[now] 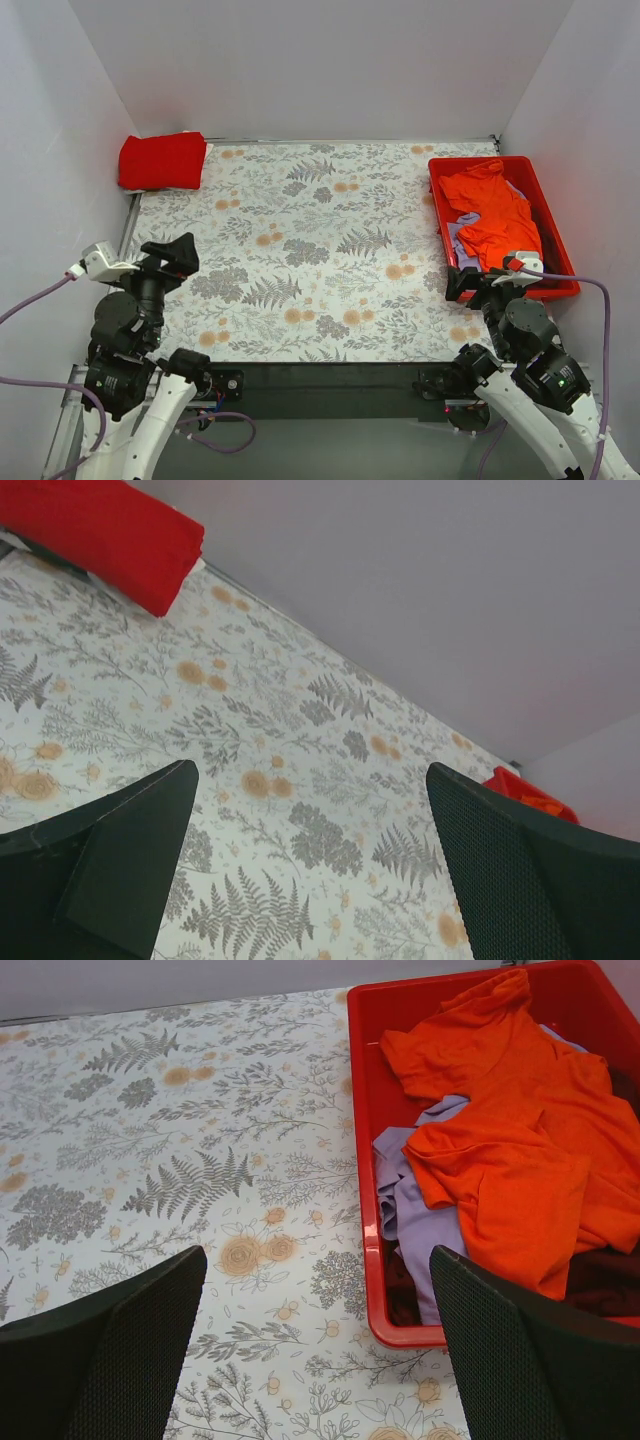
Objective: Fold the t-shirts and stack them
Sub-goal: Grab the tshirt from the pile
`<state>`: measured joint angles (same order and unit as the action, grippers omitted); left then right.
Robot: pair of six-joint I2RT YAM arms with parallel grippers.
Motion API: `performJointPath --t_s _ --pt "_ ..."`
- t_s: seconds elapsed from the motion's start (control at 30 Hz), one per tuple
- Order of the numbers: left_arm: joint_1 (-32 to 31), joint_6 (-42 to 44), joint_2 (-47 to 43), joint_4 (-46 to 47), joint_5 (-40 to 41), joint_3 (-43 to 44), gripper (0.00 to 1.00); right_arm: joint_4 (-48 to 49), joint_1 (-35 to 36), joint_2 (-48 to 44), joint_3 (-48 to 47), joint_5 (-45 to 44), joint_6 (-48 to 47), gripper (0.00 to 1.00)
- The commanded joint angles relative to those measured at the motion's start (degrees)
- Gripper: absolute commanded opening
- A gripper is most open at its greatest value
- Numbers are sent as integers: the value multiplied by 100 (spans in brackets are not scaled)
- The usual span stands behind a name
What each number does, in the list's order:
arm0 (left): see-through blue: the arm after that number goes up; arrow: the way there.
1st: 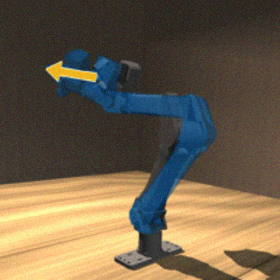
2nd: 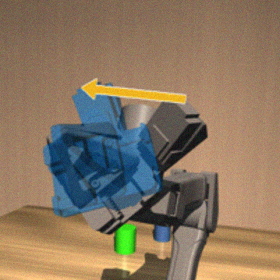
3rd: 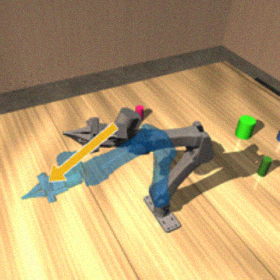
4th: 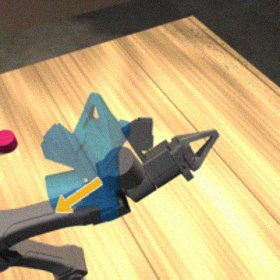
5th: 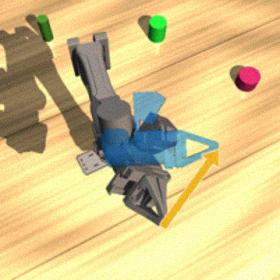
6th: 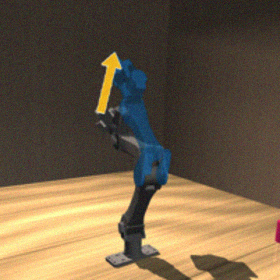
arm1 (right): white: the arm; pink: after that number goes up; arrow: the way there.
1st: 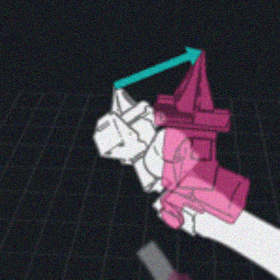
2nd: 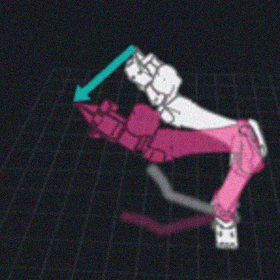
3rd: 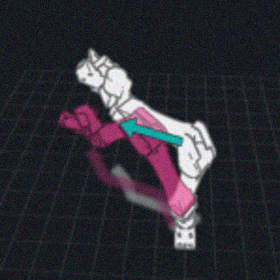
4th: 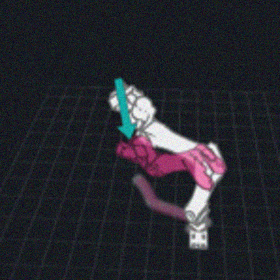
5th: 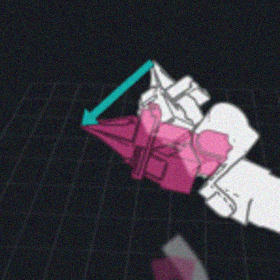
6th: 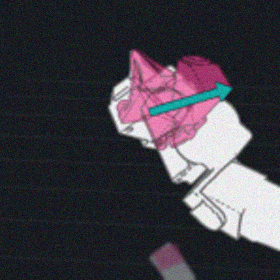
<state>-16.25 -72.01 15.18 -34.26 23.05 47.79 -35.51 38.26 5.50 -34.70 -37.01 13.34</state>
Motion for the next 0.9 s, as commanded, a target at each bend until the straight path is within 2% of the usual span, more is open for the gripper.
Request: performJointPath --t_s 0.0,0.1,0.37,0.5,0.6,0.63,0.7,0.73,0.87 --pt "-18 -173 134 147 -545 -401 98 272 -3 39 -28 -43 28 99" --pt "-18 -287 335 261 -949 -814 98 290 -11 276 -89 150 45 99" --pt "-18 -253 741 596 -1584 -1526 98 570 -3 2094 -801 652 28 98" --pt "-18 -226 662 780 -1654 -1641 98 659 -12 3131 -1310 283 -173 98" --pt "-18 -182 679 798 -1725 -1677 98 650 -90 4281 -1899 81 -315 98" --pt "-18 -182 679 798 -1733 -1676 98 650 -308 4832 -2031 63 -280 98" --pt "-18 -182 636 781 -1742 -1668 98 641 -669 5345 -2426 220 -227 98" --pt "-18 -182 609 781 -1742 -1676 98 650 -1106 5765 -2541 273 -227 98" --pt "-18 -182 530 789 -1812 -1703 98 712 -2277 6445 -3007 887 -183 98"
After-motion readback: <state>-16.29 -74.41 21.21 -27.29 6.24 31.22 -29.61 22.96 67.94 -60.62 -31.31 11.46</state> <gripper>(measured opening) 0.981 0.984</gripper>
